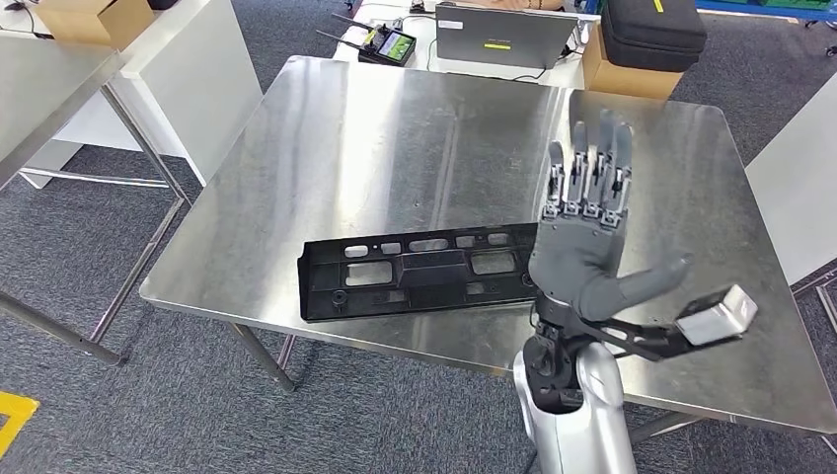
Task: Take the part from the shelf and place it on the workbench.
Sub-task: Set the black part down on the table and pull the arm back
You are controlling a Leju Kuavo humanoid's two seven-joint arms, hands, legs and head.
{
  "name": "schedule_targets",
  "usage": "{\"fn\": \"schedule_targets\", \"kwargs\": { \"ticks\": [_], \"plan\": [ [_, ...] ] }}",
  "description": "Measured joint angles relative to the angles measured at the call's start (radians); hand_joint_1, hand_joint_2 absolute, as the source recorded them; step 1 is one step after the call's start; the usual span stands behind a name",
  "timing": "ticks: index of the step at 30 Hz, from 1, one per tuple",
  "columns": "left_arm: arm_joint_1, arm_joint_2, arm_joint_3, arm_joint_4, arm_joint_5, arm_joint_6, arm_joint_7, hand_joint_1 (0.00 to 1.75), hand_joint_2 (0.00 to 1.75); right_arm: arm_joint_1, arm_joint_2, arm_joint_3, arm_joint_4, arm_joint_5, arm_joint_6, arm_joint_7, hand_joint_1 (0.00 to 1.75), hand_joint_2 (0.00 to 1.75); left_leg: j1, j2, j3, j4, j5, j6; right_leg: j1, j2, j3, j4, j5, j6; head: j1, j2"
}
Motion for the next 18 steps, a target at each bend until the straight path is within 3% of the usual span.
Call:
{"fn": "schedule_targets", "kwargs": {
  "ticks": [5,13,15,18],
  "plan": [
    [-0.002,0.006,0.0,0.0,0.001,-0.012,-0.007,0.0,0.0,0.111,-0.003,-0.053,-0.105,0.038,-0.07,-0.023,0.0,0.0,-0.001,0.0,0.001,0.001,-0.001,0.001,-0.002,0.0,0.001,-0.001,0.0,0.0,0.0,0.0],
    [-0.006,0.011,0.005,0.0,0.027,-0.035,-0.04,0.0,0.0,0.204,-0.002,-0.173,-0.157,0.037,-0.145,-0.034,0.0,0.0,0.002,0.002,0.009,-0.003,-0.009,0.019,-0.013,0.0,0.005,0.008,-0.012,0.011,0.0,0.0],
    [-0.006,0.012,0.005,0.0,0.021,-0.044,-0.042,0.0,0.0,0.207,-0.002,-0.2,-0.16,0.029,-0.149,-0.032,0.0,0.0,0.01,0.005,0.018,-0.013,-0.007,0.026,-0.011,0.0,-0.028,0.086,-0.048,0.007,0.002,0.0],
    [-0.008,0.013,0.005,0.0,0.014,-0.052,-0.039,0.0,0.0,0.218,-0.003,-0.234,-0.162,0.027,-0.156,-0.03,0.0,0.0,0.011,0.006,0.021,-0.013,-0.01,0.028,-0.015,0.0,-0.147,0.29,-0.121,0.002,0.003,0.0]
  ]
}}
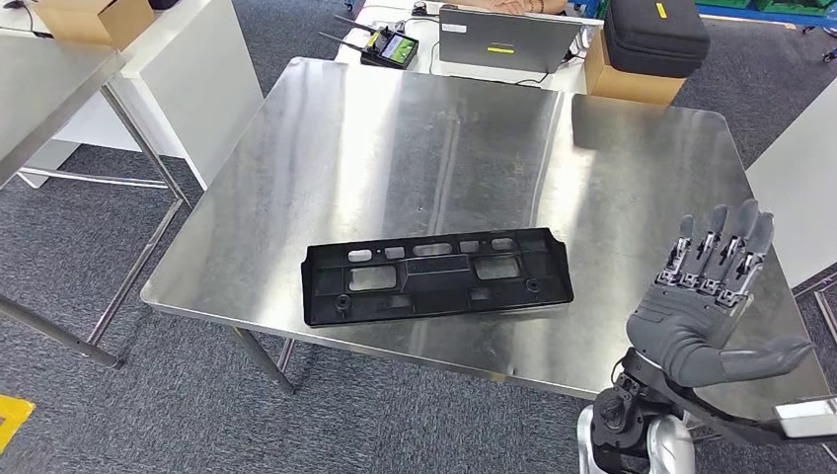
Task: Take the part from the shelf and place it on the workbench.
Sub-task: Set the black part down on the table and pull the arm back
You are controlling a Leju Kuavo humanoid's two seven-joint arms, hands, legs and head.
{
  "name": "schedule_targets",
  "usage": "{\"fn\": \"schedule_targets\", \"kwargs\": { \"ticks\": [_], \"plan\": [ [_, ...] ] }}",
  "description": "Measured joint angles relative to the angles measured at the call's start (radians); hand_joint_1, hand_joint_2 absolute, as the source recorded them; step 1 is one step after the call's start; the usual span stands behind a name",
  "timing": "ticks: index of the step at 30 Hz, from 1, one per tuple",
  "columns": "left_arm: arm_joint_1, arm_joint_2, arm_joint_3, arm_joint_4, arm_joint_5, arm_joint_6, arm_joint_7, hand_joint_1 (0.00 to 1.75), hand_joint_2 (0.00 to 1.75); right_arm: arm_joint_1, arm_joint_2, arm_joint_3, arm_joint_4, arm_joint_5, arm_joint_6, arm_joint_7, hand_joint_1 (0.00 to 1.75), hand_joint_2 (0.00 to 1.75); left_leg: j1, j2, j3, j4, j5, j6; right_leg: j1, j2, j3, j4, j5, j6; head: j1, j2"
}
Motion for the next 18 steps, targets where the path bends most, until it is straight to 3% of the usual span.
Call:
{"fn": "schedule_targets", "kwargs": {
  "ticks": [1,2,4,5,7,9,11,12,15,16,17,18],
  "plan": [
    [0.0,0.0,0.0,0.0,-0.001,-0.001,0.002,0.0,0.0,0.005,0.0,-0.008,0.0,0.001,-0.002,0.001,0.0,0.0,0.001,0.0,0.001,0.0,-0.001,-0.001,-0.002,0.0,-0.021,0.023,0.002,0.007,0.0,0.0],
    [0.0,0.0,0.0,0.0,-0.002,-0.001,0.004,0.0,0.0,0.009,0.0,-0.013,0.0,0.001,-0.003,0.001,0.0,0.0,0.002,-0.001,0.003,0.001,-0.002,-0.003,-0.005,0.0,-0.021,0.003,0.023,0.018,0.0,0.0],
    [0.0,0.0,0.0,0.0,-0.002,-0.001,0.007,0.0,0.0,0.014,0.0,-0.02,0.0,0.002,-0.003,0.001,0.0,0.0,0.005,-0.001,0.007,0.004,-0.006,-0.011,-0.013,-0.003,0.03,-0.132,0.095,0.042,0.0,0.0],
    [0.0,0.0,0.0,0.0,-0.002,-0.001,0.008,0.0,0.0,0.015,0.0,-0.023,0.0,0.002,-0.003,0.002,0.0,0.0,0.005,-0.002,0.009,0.009,-0.009,-0.017,-0.015,-0.005,0.055,-0.195,0.127,0.046,0.001,0.0],
    [0.0,0.0,0.0,0.0,-0.001,-0.001,0.01,0.0,0.0,0.02,0.0,-0.028,0.0,0.002,-0.003,0.002,0.0,0.0,0.003,-0.002,0.01,0.015,-0.015,-0.032,-0.014,-0.008,0.079,-0.253,0.161,0.032,0.0,0.0],
    [0.001,0.001,0.0,0.0,0.0,-0.001,0.01,0.0,0.0,0.023,0.0,-0.03,0.0,0.002,-0.003,0.002,0.0,0.0,0.006,-0.002,0.009,0.018,-0.015,-0.043,-0.012,-0.007,0.08,-0.252,0.17,0.009,-0.001,0.0],
    [0.002,0.002,0.0,0.0,0.002,-0.001,0.01,0.0,0.0,0.026,0.0,-0.031,0.0,0.003,-0.003,0.002,0.0,0.0,0.011,-0.001,-0.003,0.043,-0.035,-0.054,-0.017,-0.007,0.083,-0.253,0.176,-0.005,-0.003,0.0],
    [0.002,0.003,0.0,0.0,0.002,-0.001,0.01,0.0,0.0,0.027,0.0,-0.032,0.0,0.003,-0.003,0.002,0.0,0.0,0.014,0.001,-0.021,0.086,-0.064,-0.061,-0.019,-0.008,0.083,-0.254,0.179,-0.011,-0.005,0.0],
    [0.005,0.002,0.0,0.0,0.003,-0.001,0.01,0.0,0.0,0.036,0.001,-0.033,0.0,0.005,-0.005,0.001,0.0,0.0,0.021,0.005,-0.106,0.283,-0.16,-0.076,-0.014,-0.009,0.081,-0.253,0.179,-0.015,-0.009,0.0],
    [0.007,0.002,0.0,0.0,0.004,-0.002,0.01,0.0,0.0,0.039,0.001,-0.033,0.0,0.007,-0.006,0.0,0.0,0.0,0.023,0.006,-0.12,0.314,-0.165,-0.077,-0.013,-0.009,0.081,-0.253,0.179,-0.015,-0.009,0.0],
    [0.009,0.002,0.0,0.0,0.004,-0.002,0.01,0.0,0.0,0.042,0.001,-0.033,0.0,0.008,-0.007,-0.002,0.0,0.0,0.023,0.006,-0.115,0.306,-0.152,-0.077,-0.012,-0.009,0.081,-0.253,0.179,-0.015,-0.009,0.0],
    [0.01,0.002,0.0,0.0,0.005,-0.003,0.01,0.0,0.0,0.044,0.001,-0.033,0.0,0.01,-0.009,-0.004,0.0,0.0,0.024,0.006,-0.089,0.257,-0.122,-0.074,-0.011,-0.008,0.083,-0.253,0.179,-0.015,-0.009,0.0]
  ]
}}
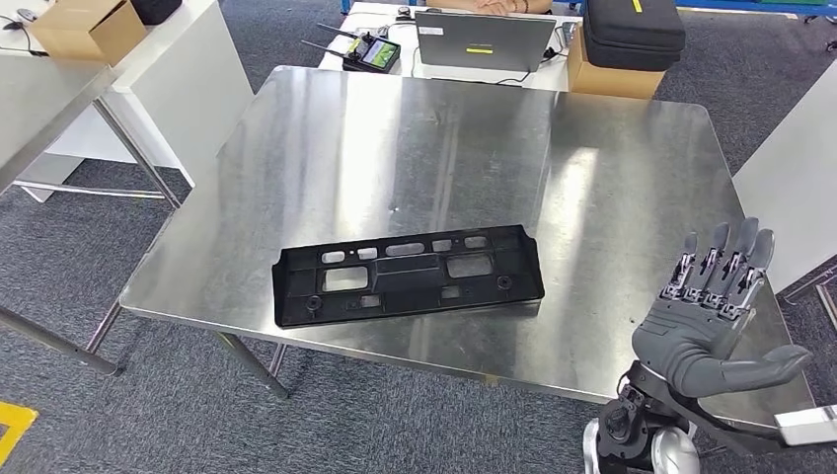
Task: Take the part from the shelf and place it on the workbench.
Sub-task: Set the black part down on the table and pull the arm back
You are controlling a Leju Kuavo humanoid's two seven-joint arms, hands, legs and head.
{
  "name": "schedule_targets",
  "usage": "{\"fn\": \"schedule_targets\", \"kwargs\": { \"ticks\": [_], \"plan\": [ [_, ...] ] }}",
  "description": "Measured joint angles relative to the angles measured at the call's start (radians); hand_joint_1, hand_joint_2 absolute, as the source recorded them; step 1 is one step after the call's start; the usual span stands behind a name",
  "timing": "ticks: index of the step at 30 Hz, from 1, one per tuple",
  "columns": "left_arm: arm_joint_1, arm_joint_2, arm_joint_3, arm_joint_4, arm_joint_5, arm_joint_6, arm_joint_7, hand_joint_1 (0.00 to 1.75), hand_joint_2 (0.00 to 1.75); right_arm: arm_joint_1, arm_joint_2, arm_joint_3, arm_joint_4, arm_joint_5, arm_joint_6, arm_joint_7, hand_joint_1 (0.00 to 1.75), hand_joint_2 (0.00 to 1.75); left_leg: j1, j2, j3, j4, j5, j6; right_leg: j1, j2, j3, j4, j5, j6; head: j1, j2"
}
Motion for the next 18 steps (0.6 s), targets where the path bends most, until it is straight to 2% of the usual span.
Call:
{"fn": "schedule_targets", "kwargs": {
  "ticks": [2,3,4,7,8,9,10,12,13,14,15,16,17,18],
  "plan": [
    [0.0,0.0,0.0,0.0,0.0,-0.002,0.0,0.0,0.0,0.002,0.0,0.0,-0.001,0.003,-0.003,-0.004,0.0,0.0,-0.002,0.0,0.077,-0.148,0.061,0.01,0.004,0.002,0.002,0.0,-0.001,0.001,0.0,0.0],
    [0.0,0.0,0.0,0.0,0.0,-0.004,0.0,0.0,0.0,0.002,0.0,0.0,-0.002,0.004,-0.003,-0.005,0.0,0.0,-0.004,0.0,0.103,-0.201,0.078,0.015,0.006,0.002,0.0,0.001,-0.001,0.002,0.0,0.0],
    [0.0,0.001,0.0,0.0,0.0,-0.005,-0.001,0.0,0.0,0.003,0.0,0.0,-0.004,0.005,-0.004,-0.007,0.0,0.0,-0.007,-0.001,0.116,-0.228,0.083,0.019,0.008,0.002,-0.001,0.001,-0.001,0.005,0.0,0.0],
    [0.001,0.001,0.0,0.0,-0.001,-0.008,-0.001,0.0,0.0,0.009,0.0,-0.001,-0.009,0.007,-0.007,-0.009,0.0,0.0,-0.01,0.0,0.115,-0.24,0.092,0.035,0.011,0.002,-0.006,0.0,0.0,0.017,0.001,0.0],
    [0.001,0.0,0.0,0.0,-0.001,-0.009,-0.001,0.0,0.0,0.011,0.0,-0.001,-0.012,0.007,-0.009,-0.01,0.0,0.0,-0.009,0.002,0.115,-0.247,0.099,0.043,0.013,0.002,-0.013,0.012,-0.011,0.018,0.002,0.0],
    [0.0,0.0,0.0,0.0,-0.001,-0.009,-0.001,0.0,0.0,0.011,0.0,-0.001,-0.014,0.007,-0.01,-0.012,0.0,0.0,-0.007,0.004,0.114,-0.254,0.105,0.051,0.014,0.002,-0.027,0.042,-0.034,0.016,0.004,0.0],
    [0.0,0.0,0.0,0.0,-0.001,-0.01,-0.001,0.0,0.0,0.013,0.0,-0.002,-0.015,0.008,-0.011,-0.013,0.0,0.0,-0.005,0.005,0.111,-0.258,0.111,0.057,0.013,0.002,-0.049,0.096,-0.069,0.01,0.005,0.0],
    [0.0,0.0,0.0,0.0,0.0,-0.01,0.0,0.0,0.0,0.017,0.0,-0.002,-0.016,0.008,-0.012,-0.015,0.0,0.0,-0.008,0.006,0.099,-0.258,0.118,0.062,0.01,0.002,-0.099,0.229,-0.136,0.005,0.008,0.0],
    [0.0,0.0,0.0,0.0,0.0,-0.011,0.0,0.0,0.0,0.02,-0.001,-0.002,-0.016,0.008,-0.012,-0.015,0.0,0.0,-0.009,0.006,0.093,-0.258,0.123,0.063,0.009,0.002,-0.111,0.272,-0.152,0.01,0.008,0.0],
    [0.0,0.0,0.0,0.0,0.0,-0.011,0.001,0.0,0.0,0.022,-0.001,-0.003,-0.016,0.008,-0.012,-0.016,0.0,0.0,-0.009,0.006,0.088,-0.257,0.127,0.062,0.007,0.002,-0.104,0.275,-0.15,0.019,0.009,0.0],
    [0.0,0.0,0.0,0.0,0.0,-0.011,0.001,0.0,0.0,0.023,-0.001,-0.003,-0.016,0.008,-0.012,-0.016,0.0,0.0,-0.009,0.005,0.083,-0.257,0.131,0.06,0.006,0.002,-0.076,0.235,-0.134,0.03,0.009,0.0],
    [0.001,0.0,0.0,0.0,0.0,-0.012,0.001,0.0,0.0,0.023,-0.001,-0.003,-0.016,0.008,-0.012,-0.016,0.0,0.0,-0.008,0.005,0.079,-0.256,0.135,0.057,0.004,0.001,-0.03,0.162,-0.109,0.04,0.009,0.0],
    [0.001,0.0,0.0,0.0,0.0,-0.013,0.001,0.0,0.0,0.023,-0.001,-0.003,-0.016,0.008,-0.013,-0.016,0.0,0.0,-0.009,0.004,0.075,-0.253,0.139,0.052,0.002,0.002,0.018,0.081,-0.087,0.046,0.009,0.0],
    [0.001,0.0,0.0,0.0,0.0,-0.014,0.001,0.0,0.0,0.023,-0.001,-0.003,-0.016,0.008,-0.013,-0.016,0.0,0.0,-0.01,0.004,0.072,-0.251,0.143,0.047,0.003,0.003,0.055,0.021,-0.067,0.046,0.008,0.0]
  ]
}}
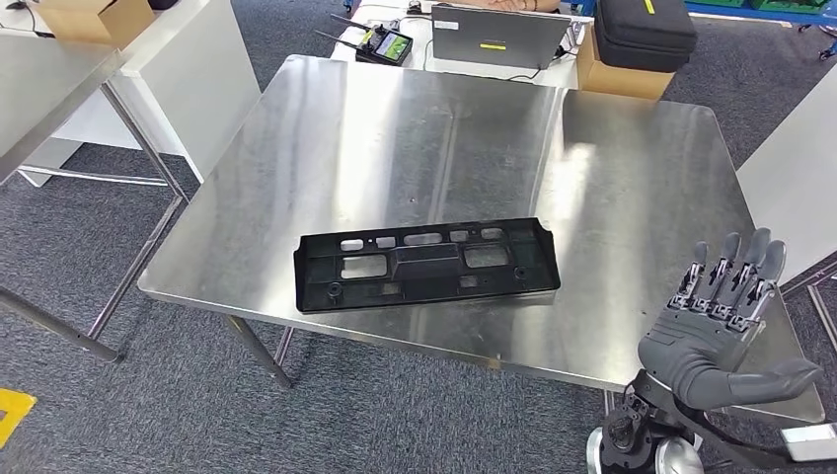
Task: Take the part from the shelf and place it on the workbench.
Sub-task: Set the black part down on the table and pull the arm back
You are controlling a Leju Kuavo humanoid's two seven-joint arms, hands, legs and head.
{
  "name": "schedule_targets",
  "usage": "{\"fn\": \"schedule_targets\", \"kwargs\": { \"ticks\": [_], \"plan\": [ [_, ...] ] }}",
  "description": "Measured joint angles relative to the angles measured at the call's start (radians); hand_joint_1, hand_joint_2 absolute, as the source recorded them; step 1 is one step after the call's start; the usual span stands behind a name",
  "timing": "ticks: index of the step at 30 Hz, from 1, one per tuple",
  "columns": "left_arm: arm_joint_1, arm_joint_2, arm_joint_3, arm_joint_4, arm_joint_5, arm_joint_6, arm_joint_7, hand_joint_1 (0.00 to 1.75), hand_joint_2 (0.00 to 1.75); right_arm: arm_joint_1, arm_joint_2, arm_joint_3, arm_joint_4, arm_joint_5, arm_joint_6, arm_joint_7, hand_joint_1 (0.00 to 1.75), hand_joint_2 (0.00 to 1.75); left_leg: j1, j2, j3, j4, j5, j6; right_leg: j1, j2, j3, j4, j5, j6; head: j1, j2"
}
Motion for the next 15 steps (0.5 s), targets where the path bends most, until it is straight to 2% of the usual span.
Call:
{"fn": "schedule_targets", "kwargs": {
  "ticks": [1,2,3,4,5,6,8,9,10,11,12,15],
  "plan": [
    [0.0,0.0,0.0,0.0,0.0,-0.001,0.0,0.0,0.0,0.0,0.0,0.0,0.0,0.0,0.0,0.0,0.0,0.0,-0.002,0.0,-0.002,0.003,0.004,-0.005,0.001,0.002,0.017,-0.037,0.011,-0.004,0.0,0.0],
    [0.0,0.0,0.0,0.0,0.0,-0.001,0.0,0.0,0.0,0.0,0.0,-0.001,0.0,0.001,0.0,-0.001,0.0,0.0,-0.003,-0.001,-0.004,0.005,0.008,-0.01,0.004,0.004,0.018,-0.046,0.016,-0.009,-0.001,0.0],
    [0.0,0.0,0.0,0.0,0.0,-0.001,0.0,0.0,0.0,0.001,0.0,-0.001,0.0,0.001,0.0,-0.001,0.0,0.0,-0.003,-0.001,-0.006,0.006,0.012,-0.015,0.005,0.006,0.011,-0.043,0.022,-0.014,-0.001,0.0],
    [0.001,0.0,0.0,0.0,0.0,-0.001,0.0,0.0,0.0,0.0,0.0,-0.002,0.0,0.002,0.0,-0.001,0.0,0.0,-0.001,-0.003,-0.01,0.01,0.012,-0.02,0.0,0.005,0.004,-0.046,0.025,-0.021,-0.001,0.0],
    [0.002,0.0,0.0,0.0,0.0,-0.002,0.0,0.0,0.0,-0.001,0.0,-0.003,0.0,0.003,0.0,0.0,0.0,0.0,0.002,-0.003,-0.016,0.02,-0.001,-0.025,-0.004,0.004,0.001,-0.046,0.031,-0.03,-0.002,0.0],
    [0.003,0.0,0.001,0.0,0.0,-0.002,0.0,0.0,0.0,-0.001,0.0,-0.004,0.0,0.005,0.0,0.0,0.0,0.0,0.004,-0.003,-0.028,0.047,-0.032,-0.031,-0.009,0.002,-0.002,-0.047,0.039,-0.041,-0.003,0.0],
    [0.004,0.0,0.001,0.001,0.0,-0.002,0.0,0.0,0.0,-0.001,0.001,-0.005,0.0,0.008,0.0,0.0,0.0,0.0,0.009,-0.002,-0.064,0.158,-0.129,-0.043,-0.01,-0.003,-0.014,-0.046,0.055,-0.055,-0.006,0.0],
    [0.004,-0.001,0.001,0.001,0.0,-0.002,0.0,0.0,0.0,-0.001,0.001,-0.005,0.0,0.009,0.0,0.0,0.0,0.0,0.012,-0.002,-0.083,0.23,-0.172,-0.049,-0.009,-0.004,-0.023,-0.045,0.061,-0.056,-0.007,0.0],
    [0.004,-0.001,0.001,0.001,0.0,-0.002,0.0,0.0,0.0,-0.001,0.001,-0.006,0.0,0.009,0.0,0.0,0.0,0.0,0.015,-0.002,-0.093,0.285,-0.196,-0.053,-0.008,-0.006,-0.032,-0.044,0.067,-0.055,-0.006,0.0],
    [0.004,-0.001,0.001,0.001,0.0,-0.002,0.0,0.0,0.0,-0.001,0.001,-0.007,0.0,0.01,0.0,0.0,0.0,0.0,0.019,-0.001,-0.087,0.308,-0.2,-0.056,-0.009,-0.007,-0.039,-0.042,0.072,-0.052,-0.006,0.0],
    [0.004,-0.001,0.001,0.001,0.0,-0.002,0.0,0.0,0.0,-0.001,0.001,-0.007,0.0,0.01,0.0,0.0,0.0,0.0,0.022,-0.001,-0.061,0.291,-0.186,-0.059,-0.01,-0.008,-0.045,-0.039,0.075,-0.049,-0.006,0.0],
    [0.002,-0.001,0.001,0.001,0.0,-0.002,0.0,0.0,0.0,-0.004,0.0,-0.009,0.0,0.01,0.0,0.0,0.0,0.0,0.03,-0.001,0.076,0.094,-0.121,-0.062,-0.01,-0.008,-0.06,-0.026,0.08,-0.04,-0.007,0.0]
  ]
}}
